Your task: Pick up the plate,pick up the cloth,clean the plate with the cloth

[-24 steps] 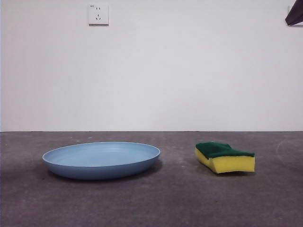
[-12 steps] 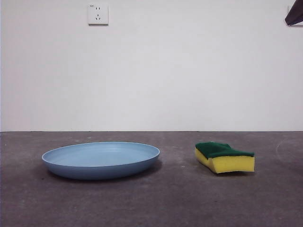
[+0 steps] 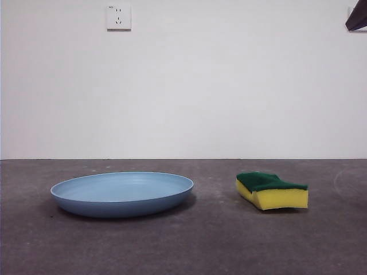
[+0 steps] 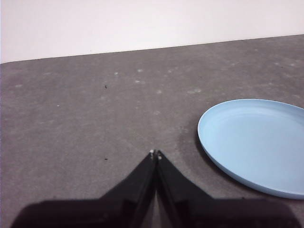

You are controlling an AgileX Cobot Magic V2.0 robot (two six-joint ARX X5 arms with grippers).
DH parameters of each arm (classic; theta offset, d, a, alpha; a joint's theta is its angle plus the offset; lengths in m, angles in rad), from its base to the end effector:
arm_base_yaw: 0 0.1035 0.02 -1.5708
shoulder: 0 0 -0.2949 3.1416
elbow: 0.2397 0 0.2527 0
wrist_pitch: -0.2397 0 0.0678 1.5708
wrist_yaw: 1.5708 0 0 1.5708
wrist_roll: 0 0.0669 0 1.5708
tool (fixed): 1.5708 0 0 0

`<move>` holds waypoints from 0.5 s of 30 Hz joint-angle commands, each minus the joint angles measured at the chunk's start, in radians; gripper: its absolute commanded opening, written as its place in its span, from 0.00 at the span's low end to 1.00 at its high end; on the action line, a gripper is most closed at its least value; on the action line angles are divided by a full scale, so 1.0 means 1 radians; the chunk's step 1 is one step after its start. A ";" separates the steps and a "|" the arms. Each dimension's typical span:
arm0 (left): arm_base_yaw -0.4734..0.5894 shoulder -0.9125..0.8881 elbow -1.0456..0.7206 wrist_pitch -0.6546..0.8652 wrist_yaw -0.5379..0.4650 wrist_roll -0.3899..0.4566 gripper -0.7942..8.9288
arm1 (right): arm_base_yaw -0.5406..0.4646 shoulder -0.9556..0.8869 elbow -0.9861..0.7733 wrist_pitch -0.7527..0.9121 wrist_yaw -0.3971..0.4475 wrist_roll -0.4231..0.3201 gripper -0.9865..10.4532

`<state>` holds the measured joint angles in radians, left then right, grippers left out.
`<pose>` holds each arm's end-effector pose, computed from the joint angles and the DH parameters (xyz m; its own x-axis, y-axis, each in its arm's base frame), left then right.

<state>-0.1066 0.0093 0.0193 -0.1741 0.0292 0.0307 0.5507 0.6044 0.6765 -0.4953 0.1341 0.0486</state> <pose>0.1020 -0.0129 0.1467 0.9774 -0.1340 -0.1633 0.1399 0.9898 0.0255 0.1241 0.0657 0.2935 0.8400 0.3589 -0.4070 -0.3972 0.9177 -0.0105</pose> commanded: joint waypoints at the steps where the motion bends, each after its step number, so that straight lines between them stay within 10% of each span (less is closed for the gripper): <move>1: 0.005 -0.008 -0.016 -0.002 -0.003 -0.020 0.08 | 0.000 -0.003 -0.006 0.007 0.003 0.005 0.09; 15: 0.008 -0.007 -0.016 -0.006 -0.001 -0.037 0.08 | 0.000 -0.003 -0.006 0.007 0.003 0.005 0.09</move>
<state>-0.1017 0.0051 0.0174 -0.1818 0.0292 -0.0006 0.5507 0.6044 0.6762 -0.4953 0.1341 0.0486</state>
